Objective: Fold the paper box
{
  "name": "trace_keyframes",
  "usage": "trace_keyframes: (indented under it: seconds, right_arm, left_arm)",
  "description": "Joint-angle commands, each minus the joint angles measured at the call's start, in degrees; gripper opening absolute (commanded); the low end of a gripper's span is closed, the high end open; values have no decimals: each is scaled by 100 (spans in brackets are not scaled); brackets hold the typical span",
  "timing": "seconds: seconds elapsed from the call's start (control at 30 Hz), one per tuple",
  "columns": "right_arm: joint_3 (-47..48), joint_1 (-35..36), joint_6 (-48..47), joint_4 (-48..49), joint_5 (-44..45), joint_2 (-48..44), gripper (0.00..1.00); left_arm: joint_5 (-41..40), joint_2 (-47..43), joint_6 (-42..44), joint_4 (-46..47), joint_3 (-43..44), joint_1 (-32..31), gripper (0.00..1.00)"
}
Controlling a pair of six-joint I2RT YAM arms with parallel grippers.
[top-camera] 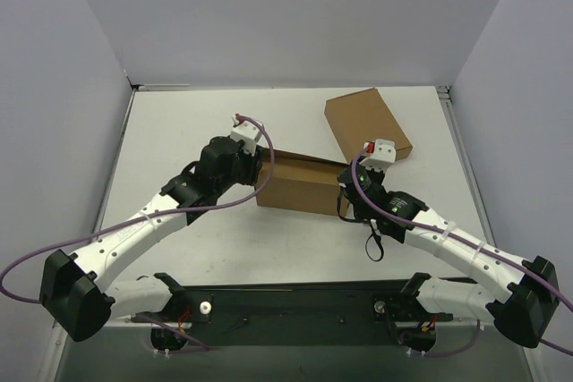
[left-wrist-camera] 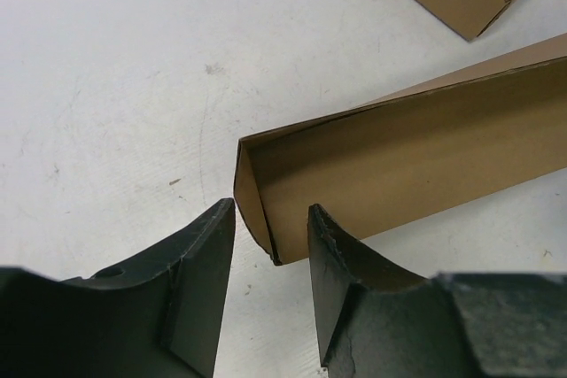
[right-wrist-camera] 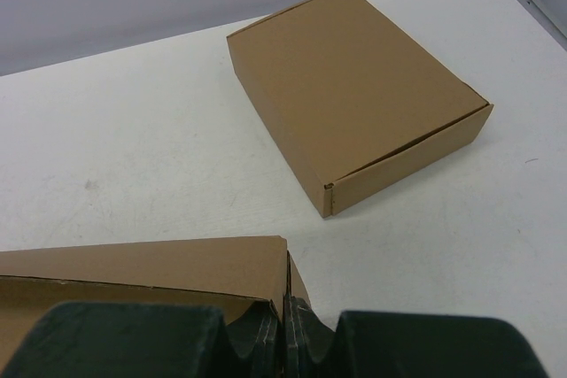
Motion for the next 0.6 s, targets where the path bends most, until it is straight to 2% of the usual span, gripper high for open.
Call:
trace_keyframes:
  seconds: [0.0, 0.23, 0.43, 0.57]
  right_arm:
    - [-508, 55, -16, -1696, -744, 410, 0]
    - [-517, 55, -33, -1679, -745, 401, 0]
    - [-508, 55, -33, -1679, -762, 454, 0]
    - [-499, 55, -42, -1661, -797, 498, 0]
  left_arm:
    - [-220, 81, 118, -161, 265, -31, 47]
    - [-334, 169, 180, -100, 274, -39, 41]
    - [-361, 213, 224, -74, 318, -31, 39]
    - [-273, 230, 215, -56, 318, -40, 26]
